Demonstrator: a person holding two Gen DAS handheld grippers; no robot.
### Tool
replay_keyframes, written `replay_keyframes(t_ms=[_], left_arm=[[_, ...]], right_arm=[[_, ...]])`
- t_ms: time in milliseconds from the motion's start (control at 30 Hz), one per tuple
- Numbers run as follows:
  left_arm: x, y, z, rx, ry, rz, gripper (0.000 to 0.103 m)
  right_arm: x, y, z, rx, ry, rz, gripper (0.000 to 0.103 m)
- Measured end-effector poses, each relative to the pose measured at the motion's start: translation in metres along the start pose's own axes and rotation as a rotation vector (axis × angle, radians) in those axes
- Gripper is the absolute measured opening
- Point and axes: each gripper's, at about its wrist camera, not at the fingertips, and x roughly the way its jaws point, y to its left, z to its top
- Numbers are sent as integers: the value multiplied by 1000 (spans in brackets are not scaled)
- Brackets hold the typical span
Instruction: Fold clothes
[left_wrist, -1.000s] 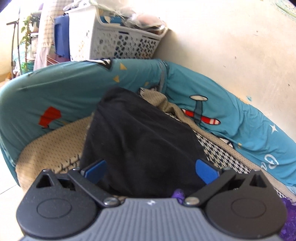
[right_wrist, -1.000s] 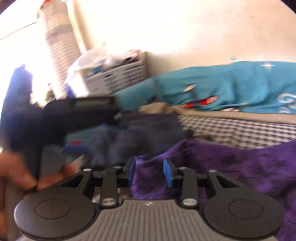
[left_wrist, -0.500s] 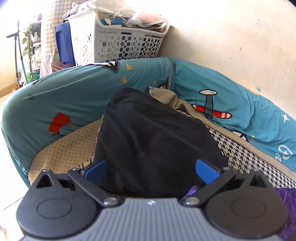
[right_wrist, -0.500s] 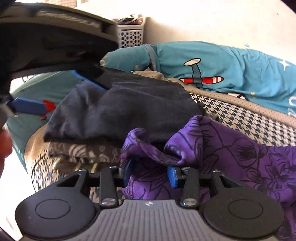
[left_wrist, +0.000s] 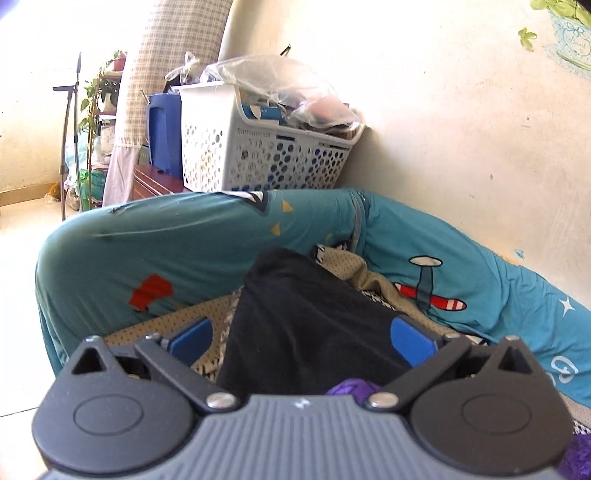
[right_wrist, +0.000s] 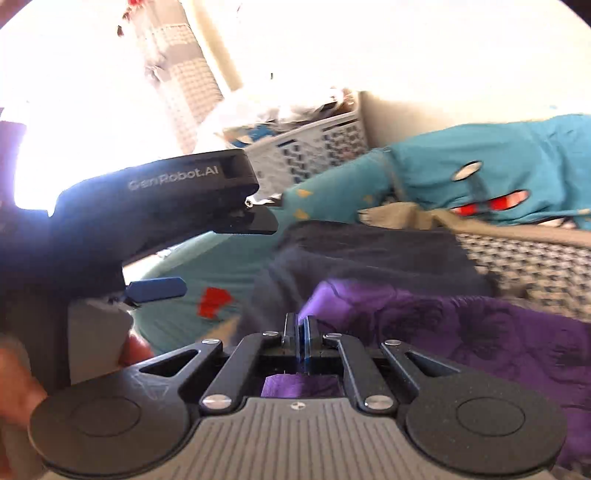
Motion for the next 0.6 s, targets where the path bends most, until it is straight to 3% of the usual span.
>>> replay_keyframes(t_ms=[67,133,200,433,533,600], left_arm=[[1,-1,0,8,1,2,103],[2,-4,0,23,-2,4,103],[4,-7,-2,37,14,-8,103],[9,-32,-16,109,64,-95,103],[13,-51,-28,160,99,-143,103],[16,-66,-38,205,130,-177,103]], right_arm=[[12,4,-1,-31,19,-32,4],[20,10,-4,-72,53,-5,5],[22,14,-9,-112,81,-41,11],[-26,-18,-26,-72,75,-192,14],[-51,-38,-36,-58,86,-289,27],[-69,-53,-42,-33,89,-354,27]])
